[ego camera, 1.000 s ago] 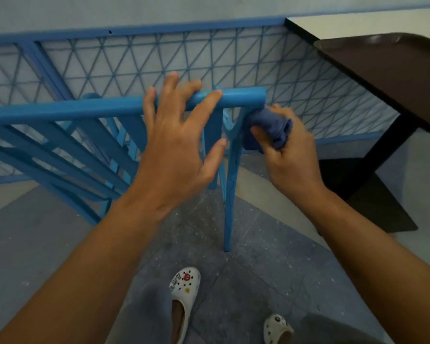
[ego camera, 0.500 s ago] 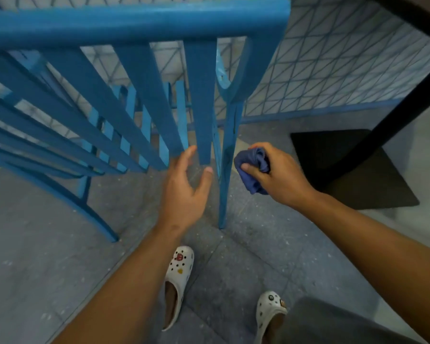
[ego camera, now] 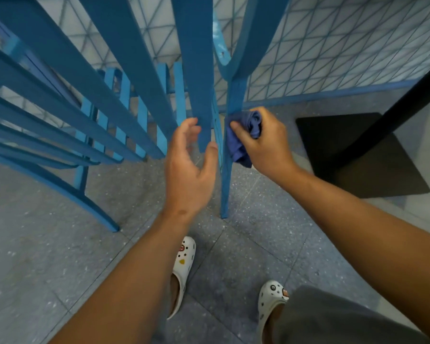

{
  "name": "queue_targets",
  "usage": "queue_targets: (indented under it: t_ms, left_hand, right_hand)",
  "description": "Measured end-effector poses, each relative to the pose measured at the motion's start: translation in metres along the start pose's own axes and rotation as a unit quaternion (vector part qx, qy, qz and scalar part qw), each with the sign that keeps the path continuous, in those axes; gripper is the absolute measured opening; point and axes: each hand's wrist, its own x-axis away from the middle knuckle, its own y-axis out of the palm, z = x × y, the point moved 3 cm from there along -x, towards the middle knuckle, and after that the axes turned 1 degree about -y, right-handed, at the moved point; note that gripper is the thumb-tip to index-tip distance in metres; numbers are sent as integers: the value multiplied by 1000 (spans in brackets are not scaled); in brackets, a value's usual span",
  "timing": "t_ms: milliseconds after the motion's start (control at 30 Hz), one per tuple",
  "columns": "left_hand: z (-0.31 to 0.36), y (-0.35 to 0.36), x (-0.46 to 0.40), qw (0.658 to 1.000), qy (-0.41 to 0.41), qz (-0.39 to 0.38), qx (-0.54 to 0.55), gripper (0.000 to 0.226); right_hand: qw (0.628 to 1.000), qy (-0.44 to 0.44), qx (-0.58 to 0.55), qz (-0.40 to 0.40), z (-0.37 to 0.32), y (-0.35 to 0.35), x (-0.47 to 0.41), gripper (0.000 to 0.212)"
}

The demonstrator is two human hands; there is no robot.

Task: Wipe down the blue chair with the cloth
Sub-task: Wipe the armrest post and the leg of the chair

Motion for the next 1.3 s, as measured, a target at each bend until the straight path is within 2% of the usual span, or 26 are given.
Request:
queue_targets:
  t_ms: [100,267,367,500,633,767,900,967,1067,1200,1300]
  left_hand:
    - [-5,-3,-5,1000,-9,-6,7,41]
    - [-3,4,-1,999,15,-45,-12,50]
    - [-4,5,-1,999,16,-47,-15,52]
    - [-9,7,-1,997,-6,-74,-23,56]
    - [-10,10,1,994,-3,-107,-27,62]
    - [-10,9,1,994,-8,-108,-32,63]
    - [-12,6,-1,996,-20,-85,-35,59]
    - [-13,6,-1,996,-26,-81,-34,58]
    - [-15,7,-1,994,-40,-89,-38,58]
    - [-19,9,-2,992,-50,-107,-49,61]
    - [-21,10,2,982,-82,-158,-55,70]
  right_hand:
    - [1000,-4,14,-7,0,-1,-1,29]
    - [995,-80,-12,56,-33,-27,-21,29]
    - [999,-41,-1,33,-12,-18,-13,35]
    - [1000,9,20,-8,10,-3,0,31]
    - [998,-20,-33,40,-23,-17,-14,32]
    - [991,-39,-96,89,-41,-30,-23,34]
    - [998,24,-47,32,-13,-11,-9,29]
    - [999,27,-24,15,-5,-4,-3,26]
    - [999,2,-29,24,-17,-13,-11,27]
    - [992,-96,-8,76,-42,-36,-29,34]
    - [992,-113,49,30,-23,-31,-26,38]
